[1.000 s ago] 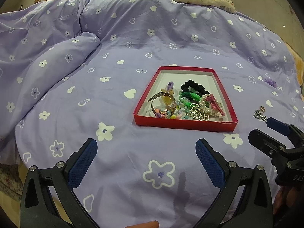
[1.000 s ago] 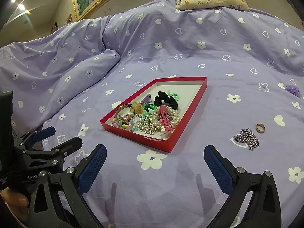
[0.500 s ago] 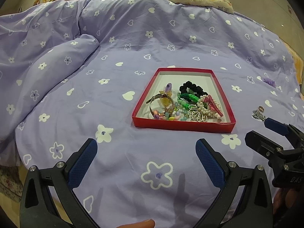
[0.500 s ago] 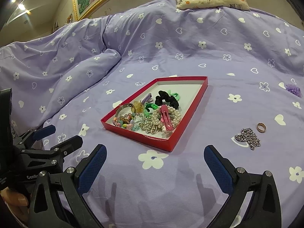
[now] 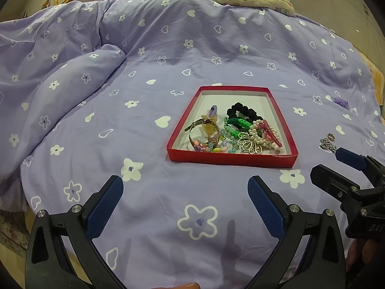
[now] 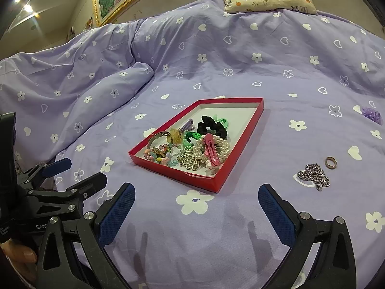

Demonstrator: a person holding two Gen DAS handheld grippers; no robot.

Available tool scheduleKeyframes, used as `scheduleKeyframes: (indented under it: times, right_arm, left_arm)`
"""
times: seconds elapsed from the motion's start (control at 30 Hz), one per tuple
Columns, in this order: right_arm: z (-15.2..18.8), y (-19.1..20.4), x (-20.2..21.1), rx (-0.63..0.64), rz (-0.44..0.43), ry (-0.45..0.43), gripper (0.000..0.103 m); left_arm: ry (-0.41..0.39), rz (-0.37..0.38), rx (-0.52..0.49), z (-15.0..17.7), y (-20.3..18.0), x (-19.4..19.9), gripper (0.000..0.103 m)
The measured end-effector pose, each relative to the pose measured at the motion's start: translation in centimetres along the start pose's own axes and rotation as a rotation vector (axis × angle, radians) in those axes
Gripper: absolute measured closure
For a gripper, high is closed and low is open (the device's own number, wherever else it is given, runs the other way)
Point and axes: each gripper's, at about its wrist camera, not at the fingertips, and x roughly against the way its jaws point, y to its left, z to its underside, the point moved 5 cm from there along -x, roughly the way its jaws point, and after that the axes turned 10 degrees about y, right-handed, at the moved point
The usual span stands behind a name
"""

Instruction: Organize jewelry

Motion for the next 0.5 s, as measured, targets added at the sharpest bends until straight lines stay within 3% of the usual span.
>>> scheduleKeyframes:
  times: [0.5]
  right_arm:
    - [-0.10,0.08,0.41,0.011,0.002,-0.005,0.000]
  left_arm:
    - [0.002,-0.002,0.004,0.15,-0.07,0.03,0.000]
